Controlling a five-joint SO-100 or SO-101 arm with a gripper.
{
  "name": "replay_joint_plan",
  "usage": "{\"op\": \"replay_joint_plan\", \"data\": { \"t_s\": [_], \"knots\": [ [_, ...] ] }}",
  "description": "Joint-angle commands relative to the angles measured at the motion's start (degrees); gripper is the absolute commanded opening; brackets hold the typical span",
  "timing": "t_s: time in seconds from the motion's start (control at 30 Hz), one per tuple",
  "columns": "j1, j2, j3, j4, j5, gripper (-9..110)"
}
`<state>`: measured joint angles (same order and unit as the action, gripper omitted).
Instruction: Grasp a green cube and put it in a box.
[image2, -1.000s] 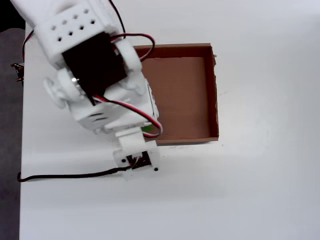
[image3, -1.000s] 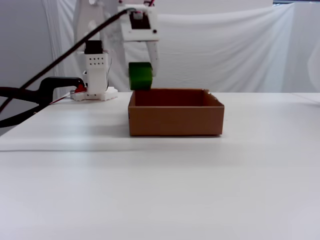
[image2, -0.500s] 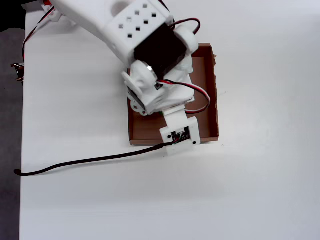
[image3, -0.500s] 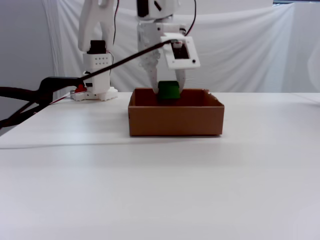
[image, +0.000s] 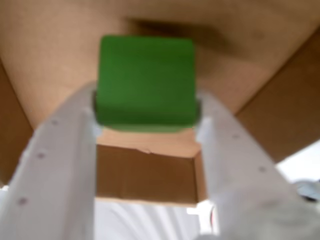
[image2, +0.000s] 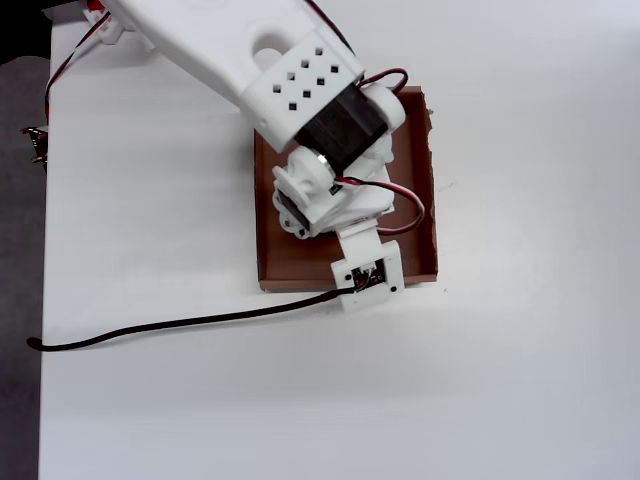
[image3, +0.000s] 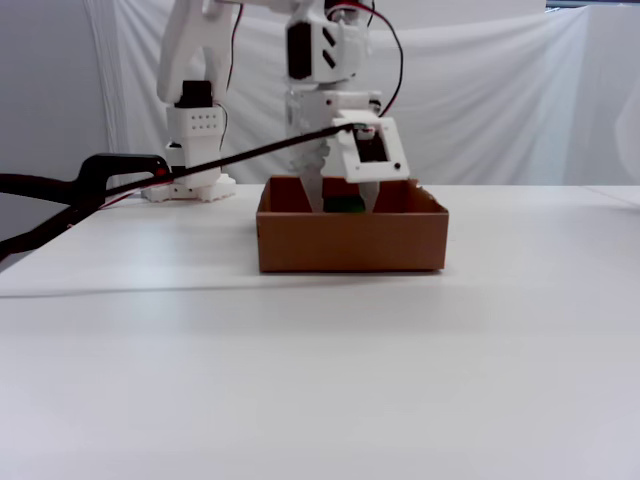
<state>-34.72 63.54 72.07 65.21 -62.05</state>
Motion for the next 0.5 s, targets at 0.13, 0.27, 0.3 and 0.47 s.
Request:
{"op": "replay_joint_plan", "data": {
  "t_s": [0.13,0.27,0.3,0.47],
  "knots": [
    [1.1,1.0,-0.4,0.4,-0.4,21],
    [1.8,0.9,-0.4,-0.4,-0.4,20],
    [1.9,0.9,-0.4,-0.6,-0.4,20],
    [3.0,1.1,-3.2,0.1,-0.1,20]
  ]
}}
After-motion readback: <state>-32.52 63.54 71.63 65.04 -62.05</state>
